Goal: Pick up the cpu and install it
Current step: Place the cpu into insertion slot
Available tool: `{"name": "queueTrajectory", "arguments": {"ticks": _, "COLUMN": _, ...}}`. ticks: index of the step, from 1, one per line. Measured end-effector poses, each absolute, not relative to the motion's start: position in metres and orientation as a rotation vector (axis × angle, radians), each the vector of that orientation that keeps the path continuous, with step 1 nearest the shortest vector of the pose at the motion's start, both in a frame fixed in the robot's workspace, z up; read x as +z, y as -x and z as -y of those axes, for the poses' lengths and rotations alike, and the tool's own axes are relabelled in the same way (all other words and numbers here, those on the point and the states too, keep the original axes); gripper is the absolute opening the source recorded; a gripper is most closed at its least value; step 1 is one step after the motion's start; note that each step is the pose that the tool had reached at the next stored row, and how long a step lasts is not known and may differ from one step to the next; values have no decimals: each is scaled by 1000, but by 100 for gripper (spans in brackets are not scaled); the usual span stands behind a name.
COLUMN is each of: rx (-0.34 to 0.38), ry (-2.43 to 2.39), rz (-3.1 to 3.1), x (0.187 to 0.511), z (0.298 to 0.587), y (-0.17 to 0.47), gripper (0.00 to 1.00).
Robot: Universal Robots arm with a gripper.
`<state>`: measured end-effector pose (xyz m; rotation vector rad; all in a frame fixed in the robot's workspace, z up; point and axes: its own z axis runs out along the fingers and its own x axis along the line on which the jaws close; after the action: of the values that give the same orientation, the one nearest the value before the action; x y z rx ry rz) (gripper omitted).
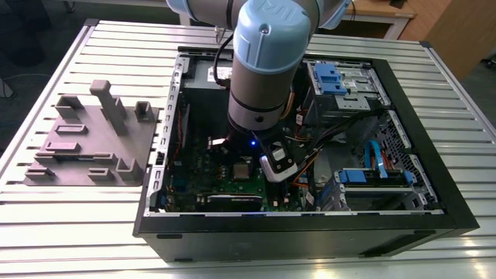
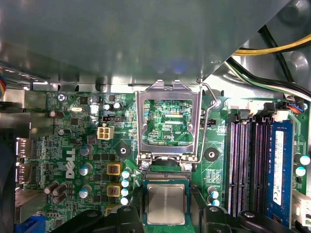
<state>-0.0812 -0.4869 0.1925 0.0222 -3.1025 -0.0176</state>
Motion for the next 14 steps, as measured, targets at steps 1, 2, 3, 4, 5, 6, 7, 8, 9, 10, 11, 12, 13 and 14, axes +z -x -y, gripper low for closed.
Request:
{"name": "queueTrajectory", "arguments": {"ticks": 1, "rx": -18, "ry": -22, "rz": 3102, "x": 193, "z": 487, "y": 81, "gripper": 47}}
{"name": "queueTrajectory", "arguments": {"ticks": 2, "rx": -18, "ry": -22, "rz": 3102, "x": 192, "z": 487, "y": 81, "gripper": 47}}
{"name": "queueTrajectory", "arguments": {"ticks": 3, "rx": -18, "ry": -22, "rz": 3102, "x": 193, "z": 487, "y": 81, "gripper": 47}}
{"name": "queueTrajectory", "arguments": {"ticks": 4, "rx": -18, "ry": -22, "rz": 3103, "x": 193, "z": 487, "y": 81, "gripper": 47}}
{"name": "queueTrajectory", "arguments": {"ticks": 5, "rx": -18, "ry": -21, "rz": 3103, "x": 193, "z": 487, "y": 81, "gripper": 47}}
{"name": "queueTrajectory", "arguments": {"ticks": 6, "rx": -18, "ry": -19, "rz": 3103, "x": 194, "z": 487, "y": 81, "gripper": 47}}
{"name": "queueTrajectory", "arguments": {"ticks": 7, "rx": -18, "ry": -15, "rz": 3103, "x": 194, "z": 487, "y": 81, "gripper": 47}}
{"name": "queueTrajectory", "arguments": {"ticks": 8, "rx": -18, "ry": -10, "rz": 3103, "x": 194, "z": 487, "y": 81, "gripper": 47}}
{"name": "queueTrajectory", "arguments": {"ticks": 9, "rx": -18, "ry": -8, "rz": 3103, "x": 194, "z": 487, "y": 81, "gripper": 47}}
{"name": "queueTrajectory", "arguments": {"ticks": 10, "rx": -18, "ry": -7, "rz": 3103, "x": 194, "z": 487, "y": 81, "gripper": 47}}
{"name": "queueTrajectory", "arguments": {"ticks": 11, "rx": -18, "ry": -5, "rz": 3103, "x": 194, "z": 487, "y": 81, "gripper": 47}}
{"name": "queueTrajectory", "arguments": {"ticks": 12, "rx": -18, "ry": -3, "rz": 3103, "x": 193, "z": 487, "y": 81, "gripper": 47}}
{"name": "queueTrajectory", "arguments": {"ticks": 13, "rx": -18, "ry": 0, "rz": 3103, "x": 193, "z": 487, "y": 81, "gripper": 47}}
{"name": "queueTrajectory", "arguments": {"ticks": 14, "rx": -18, "ry": 3, "rz": 3103, "x": 193, "z": 487, "y": 81, "gripper": 47}}
